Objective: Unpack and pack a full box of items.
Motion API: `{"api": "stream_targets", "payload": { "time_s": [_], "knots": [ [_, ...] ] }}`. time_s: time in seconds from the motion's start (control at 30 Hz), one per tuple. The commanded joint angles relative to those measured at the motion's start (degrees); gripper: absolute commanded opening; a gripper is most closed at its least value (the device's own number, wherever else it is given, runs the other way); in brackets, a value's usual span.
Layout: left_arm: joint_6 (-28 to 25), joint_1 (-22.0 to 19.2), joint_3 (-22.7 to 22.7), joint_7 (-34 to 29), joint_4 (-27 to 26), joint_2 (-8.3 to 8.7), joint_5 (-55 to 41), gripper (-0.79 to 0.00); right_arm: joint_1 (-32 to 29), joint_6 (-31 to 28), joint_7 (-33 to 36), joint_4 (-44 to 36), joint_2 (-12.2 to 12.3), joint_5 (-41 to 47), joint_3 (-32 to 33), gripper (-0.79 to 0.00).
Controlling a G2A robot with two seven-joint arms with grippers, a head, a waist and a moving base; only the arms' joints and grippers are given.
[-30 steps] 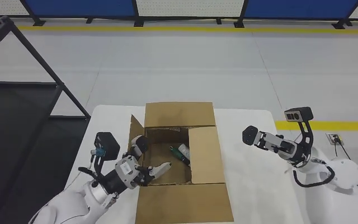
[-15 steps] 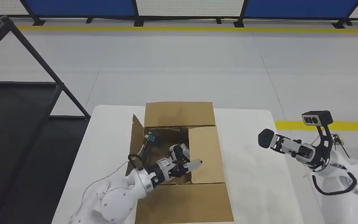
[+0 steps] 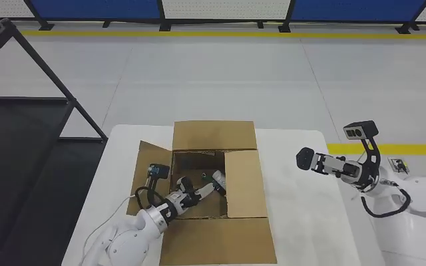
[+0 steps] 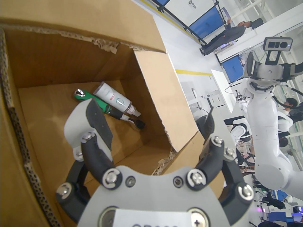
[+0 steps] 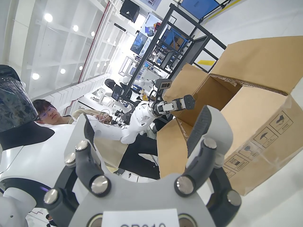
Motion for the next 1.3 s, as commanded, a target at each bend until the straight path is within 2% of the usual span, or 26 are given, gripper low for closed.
{"api": "stream_targets", "payload": {
  "time_s": [0.0, 0.17, 0.57, 0.9, 1.1, 1.27],
  "knots": [
    [-0.13, -0.12, 0.59, -1.71, 0.58, -0.04, -0.24, 0.000, 0.29, -0.16, -0.16, 0.05, 0.22, 0.02, -0.51, 0.000],
    [-0.48, -3.02, 3.74, -4.84, 3.67, -0.61, -1.59, 0.000, 0.29, -0.39, -0.39, -0.56, 0.90, 0.21, -1.28, 0.000],
    [-2.91, -11.64, 9.86, -8.24, 13.33, -2.85, -12.22, 0.000, -1.93, -1.05, -1.21, -2.91, 2.48, 0.55, -1.38, 0.000],
    [-7.51, -17.35, 14.30, -9.31, 20.36, -4.89, -19.67, 0.000, -3.40, -0.78, -2.72, -5.23, 3.55, 0.13, -2.00, 0.000],
    [-11.31, -19.50, 16.21, -9.24, 23.01, -5.87, -21.28, 0.000, -4.39, -0.90, -3.93, -6.09, 4.09, 0.30, -2.49, 0.000],
    [-13.60, -19.54, 16.09, -8.76, 21.94, -5.98, -19.64, 0.000, -5.22, -0.97, -4.96, -7.15, 4.47, 0.57, -3.08, 0.000]
  ]
}}
